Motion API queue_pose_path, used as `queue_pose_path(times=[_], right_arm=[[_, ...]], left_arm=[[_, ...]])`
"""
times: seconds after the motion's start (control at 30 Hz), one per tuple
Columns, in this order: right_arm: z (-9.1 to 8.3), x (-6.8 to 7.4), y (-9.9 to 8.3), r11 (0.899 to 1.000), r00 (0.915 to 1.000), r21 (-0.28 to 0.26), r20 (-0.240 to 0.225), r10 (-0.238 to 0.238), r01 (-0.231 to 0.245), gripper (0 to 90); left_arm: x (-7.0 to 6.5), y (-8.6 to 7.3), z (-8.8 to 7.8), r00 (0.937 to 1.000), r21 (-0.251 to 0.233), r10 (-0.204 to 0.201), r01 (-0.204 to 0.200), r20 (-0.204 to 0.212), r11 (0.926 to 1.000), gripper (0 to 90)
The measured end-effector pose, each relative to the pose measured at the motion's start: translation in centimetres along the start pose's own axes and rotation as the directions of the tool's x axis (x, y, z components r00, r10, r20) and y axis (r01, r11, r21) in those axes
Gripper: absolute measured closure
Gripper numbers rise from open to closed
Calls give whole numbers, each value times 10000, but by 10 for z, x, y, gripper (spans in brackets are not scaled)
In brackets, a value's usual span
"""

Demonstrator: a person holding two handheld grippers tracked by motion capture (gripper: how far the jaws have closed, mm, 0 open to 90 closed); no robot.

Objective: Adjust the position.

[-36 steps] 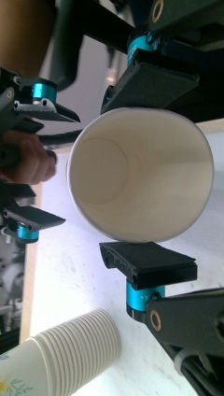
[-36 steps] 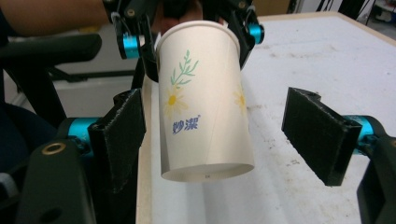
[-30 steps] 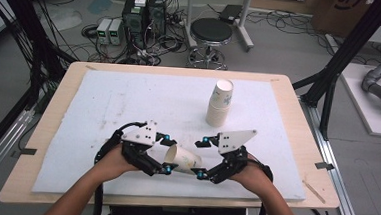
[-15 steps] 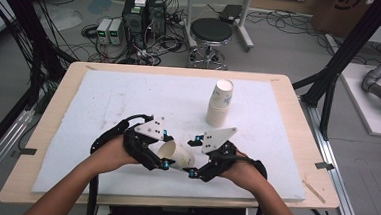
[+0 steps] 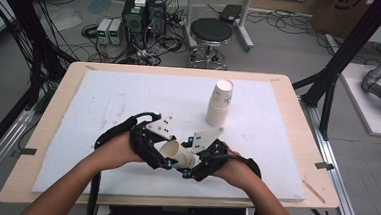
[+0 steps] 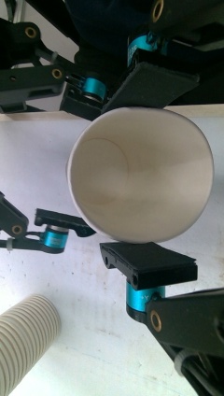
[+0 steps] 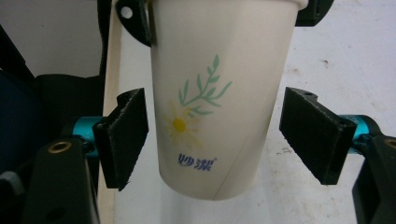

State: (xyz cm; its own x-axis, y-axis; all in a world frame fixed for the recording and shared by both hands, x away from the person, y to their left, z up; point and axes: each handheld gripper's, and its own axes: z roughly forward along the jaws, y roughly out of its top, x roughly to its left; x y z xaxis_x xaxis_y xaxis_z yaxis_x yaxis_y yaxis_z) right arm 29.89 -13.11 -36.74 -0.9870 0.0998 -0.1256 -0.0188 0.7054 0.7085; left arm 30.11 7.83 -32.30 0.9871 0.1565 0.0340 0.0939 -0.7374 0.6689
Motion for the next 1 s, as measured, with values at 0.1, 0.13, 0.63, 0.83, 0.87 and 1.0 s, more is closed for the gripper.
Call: queue_pose_path(times=[0.1, 0.13, 0.63, 0.83, 0.87, 1.0], right_arm=[[3, -1, 0, 10000, 10000, 92, -35, -19, 19, 256], [4, -1, 1, 9999, 10000, 107, -25, 22, -22, 259], [8, -2, -4, 9998, 9995, -100, -292, 145, -148, 348], [7, -3, -8, 9993, 9990, -186, -294, 332, -337, 351], [8, -3, -8, 9991, 9987, -95, -303, 411, -414, 352], [7, -5, -13, 9989, 9982, 57, -359, 472, -471, 356]], left_arm=[[-1, 1, 2, 10000, 74, -24, 24, 9, 10000, 292], [-1, 1, 2, 10000, 60, -44, 44, 14, 10000, 292], [-3, 4, 7, 9999, -240, -138, 136, -92, 9996, 291], [-1, -1, 8, 10000, -812, -22, 21, -13, 9967, 240], [-1, -2, 7, 10000, -959, 0, 4, 38, 9954, 204], [3, -7, -1, 9999, -1499, -100, 114, 100, 9886, 180]])
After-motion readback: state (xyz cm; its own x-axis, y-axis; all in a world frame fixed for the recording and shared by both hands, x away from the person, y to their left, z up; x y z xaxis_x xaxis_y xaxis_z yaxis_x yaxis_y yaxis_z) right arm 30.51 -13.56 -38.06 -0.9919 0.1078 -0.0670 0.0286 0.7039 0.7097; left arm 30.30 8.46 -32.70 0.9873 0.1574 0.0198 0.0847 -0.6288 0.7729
